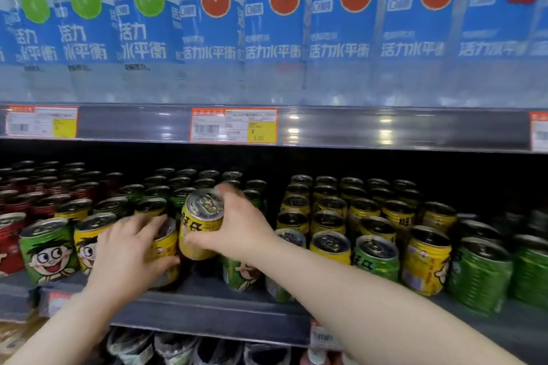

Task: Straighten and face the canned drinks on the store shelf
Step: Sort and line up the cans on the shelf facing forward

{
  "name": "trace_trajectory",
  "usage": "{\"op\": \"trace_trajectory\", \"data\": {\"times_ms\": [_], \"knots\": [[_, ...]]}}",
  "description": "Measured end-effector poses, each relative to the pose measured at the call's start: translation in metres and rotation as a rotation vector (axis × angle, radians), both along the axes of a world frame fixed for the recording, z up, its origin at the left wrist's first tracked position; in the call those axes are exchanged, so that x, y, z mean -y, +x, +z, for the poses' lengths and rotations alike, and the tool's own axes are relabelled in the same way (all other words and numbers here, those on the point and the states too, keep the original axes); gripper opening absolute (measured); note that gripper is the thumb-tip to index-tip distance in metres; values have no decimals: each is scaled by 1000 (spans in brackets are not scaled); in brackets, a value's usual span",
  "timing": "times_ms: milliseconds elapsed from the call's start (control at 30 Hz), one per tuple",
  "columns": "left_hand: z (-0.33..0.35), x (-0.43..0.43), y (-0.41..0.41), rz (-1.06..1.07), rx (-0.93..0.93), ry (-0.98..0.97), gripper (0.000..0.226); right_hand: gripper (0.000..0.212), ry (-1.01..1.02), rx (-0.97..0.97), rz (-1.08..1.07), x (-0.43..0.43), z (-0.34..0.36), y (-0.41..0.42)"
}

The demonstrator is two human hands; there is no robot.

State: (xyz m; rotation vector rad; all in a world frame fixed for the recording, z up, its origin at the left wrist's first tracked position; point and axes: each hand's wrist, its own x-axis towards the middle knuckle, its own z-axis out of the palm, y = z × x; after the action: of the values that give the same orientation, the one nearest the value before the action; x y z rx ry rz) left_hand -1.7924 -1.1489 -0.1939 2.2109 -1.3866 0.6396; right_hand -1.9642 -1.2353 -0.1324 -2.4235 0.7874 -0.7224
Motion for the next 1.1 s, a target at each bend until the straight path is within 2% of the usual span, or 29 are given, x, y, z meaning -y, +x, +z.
{"op": "trace_trajectory", "data": {"times_ms": [67, 133, 200, 267, 433, 567, 800, 933, 1033, 1100], "knots": [[11, 3, -15, -70, -105, -237, 77, 74, 35, 164, 18, -3, 14, -30], [29, 8, -36, -98, -119, -417, 75, 75, 24, 222, -10, 1, 23, -69], [49, 15, -66, -153, -183, -486, 73, 78, 9, 247, -67, 8, 28, -114], [65, 24, -104, -293, -232, -488, 78, 76, -25, 266, -143, 18, 30, -161], [71, 54, -212, -704, -386, -299, 89, 69, -93, 146, -337, 35, 26, -275], [57, 75, -285, -870, -343, -72, 88, 67, -63, 13, -373, 37, 14, -344], [29, 105, -331, -805, -206, 160, 81, 73, -80, -142, -478, 59, -11, -389], [15, 115, -337, -724, -191, 181, 81, 86, -154, -204, -523, 75, -30, -396], [12, 120, -345, -673, -169, 203, 81, 95, -133, -223, -554, 84, -44, -402], [10, 122, -351, -650, -155, 229, 80, 94, -175, -265, -564, 88, -52, -404]]}}
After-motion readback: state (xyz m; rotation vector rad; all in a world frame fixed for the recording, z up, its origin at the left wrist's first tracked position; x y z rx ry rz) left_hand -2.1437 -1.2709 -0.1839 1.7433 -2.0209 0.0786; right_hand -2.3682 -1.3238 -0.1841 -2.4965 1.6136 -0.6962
